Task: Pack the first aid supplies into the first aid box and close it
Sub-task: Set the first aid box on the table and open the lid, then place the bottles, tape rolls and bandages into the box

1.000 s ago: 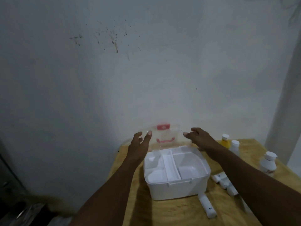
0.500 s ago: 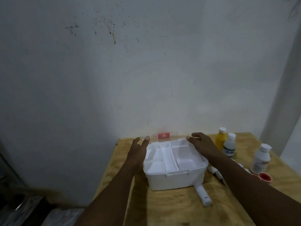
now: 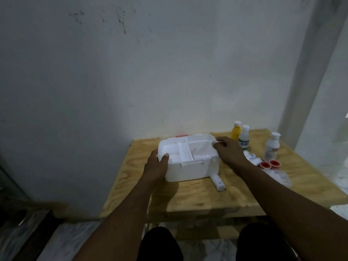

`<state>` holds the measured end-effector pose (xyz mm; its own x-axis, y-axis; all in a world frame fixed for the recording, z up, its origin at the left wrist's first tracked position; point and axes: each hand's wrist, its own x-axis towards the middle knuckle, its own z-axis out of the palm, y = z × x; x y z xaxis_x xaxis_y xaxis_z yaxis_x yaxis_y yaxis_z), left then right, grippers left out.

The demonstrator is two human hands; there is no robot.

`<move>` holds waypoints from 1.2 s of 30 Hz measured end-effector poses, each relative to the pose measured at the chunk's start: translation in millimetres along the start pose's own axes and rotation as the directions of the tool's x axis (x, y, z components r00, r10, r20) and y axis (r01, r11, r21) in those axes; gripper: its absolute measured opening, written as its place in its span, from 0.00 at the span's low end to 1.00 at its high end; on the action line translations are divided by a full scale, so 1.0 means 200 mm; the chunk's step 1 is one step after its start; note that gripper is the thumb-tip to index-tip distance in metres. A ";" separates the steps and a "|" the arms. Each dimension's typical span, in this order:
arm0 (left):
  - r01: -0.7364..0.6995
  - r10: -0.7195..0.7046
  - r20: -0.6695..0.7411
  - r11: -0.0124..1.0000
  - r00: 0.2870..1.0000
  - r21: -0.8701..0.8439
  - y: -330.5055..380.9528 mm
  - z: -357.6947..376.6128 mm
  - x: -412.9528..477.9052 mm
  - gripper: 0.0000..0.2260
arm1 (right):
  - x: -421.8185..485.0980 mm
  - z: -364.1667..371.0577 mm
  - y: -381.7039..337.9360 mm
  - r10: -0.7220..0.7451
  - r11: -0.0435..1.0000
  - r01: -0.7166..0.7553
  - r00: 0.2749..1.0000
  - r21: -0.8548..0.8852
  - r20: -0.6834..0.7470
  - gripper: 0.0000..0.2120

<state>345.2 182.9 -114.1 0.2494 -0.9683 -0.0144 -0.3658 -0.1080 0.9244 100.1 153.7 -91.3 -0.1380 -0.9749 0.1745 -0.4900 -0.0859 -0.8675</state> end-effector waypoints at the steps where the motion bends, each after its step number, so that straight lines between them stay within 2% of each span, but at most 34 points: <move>1: -0.010 0.010 -0.001 1.000 1.000 0.015 0.00 0.00 -0.02 0.24 | -0.02 -0.02 0.00 -0.009 1.000 0.009 1.000 -0.017 -0.007 0.21; 7: -0.032 0.032 -0.002 0.996 0.999 0.078 0.01 0.00 -0.01 0.25 | -0.10 -0.34 0.10 -0.058 0.937 0.051 0.998 -0.345 -0.007 0.12; 11: -0.034 0.036 -0.019 0.995 0.999 0.091 0.01 0.03 0.01 0.23 | -0.15 -0.57 0.23 0.052 0.769 0.033 0.992 -0.638 0.113 0.15; 14: -0.037 0.039 -0.018 0.995 0.999 0.097 0.01 0.04 0.01 0.23 | -0.19 -0.64 0.28 0.142 0.646 0.070 0.967 -0.760 0.210 0.21; 17: -0.027 0.029 -0.022 0.995 0.999 0.101 0.03 0.05 0.00 0.23 | -0.20 -0.63 0.33 0.159 0.630 0.069 0.963 -0.774 0.216 0.31; 24: -0.023 0.024 -0.007 0.995 1.000 0.093 0.04 0.04 -0.04 0.23 | -0.17 -0.53 0.29 0.160 0.531 0.142 0.951 -0.836 0.263 0.31; 28: -0.002 0.001 0.017 0.999 1.000 0.053 0.05 0.03 -0.05 0.25 | -0.18 -0.48 0.22 0.209 0.590 0.156 0.919 -0.792 0.336 0.32; 31: 0.038 -0.037 0.007 0.999 0.999 -0.037 -0.01 0.02 0.01 0.37 | -0.18 -0.47 0.19 0.170 0.648 0.171 0.917 -0.742 0.360 0.27; 32: 0.068 -0.068 0.000 0.995 0.998 -0.069 -0.01 0.01 0.02 0.38 | -0.17 -0.48 0.18 0.145 0.673 0.166 0.926 -0.721 0.349 0.25; 36: 0.191 -0.196 0.000 0.956 0.981 -0.222 0.06 0.00 -0.01 0.20 | -0.09 -0.54 0.07 0.014 0.681 0.206 0.956 -0.703 0.294 0.20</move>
<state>339.7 184.2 -102.7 0.3164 -0.9283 -0.1953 -0.1033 -0.2384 0.9657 2.0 193.1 -56.3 0.1137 -0.9934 0.0175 -0.9670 -0.1147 -0.2276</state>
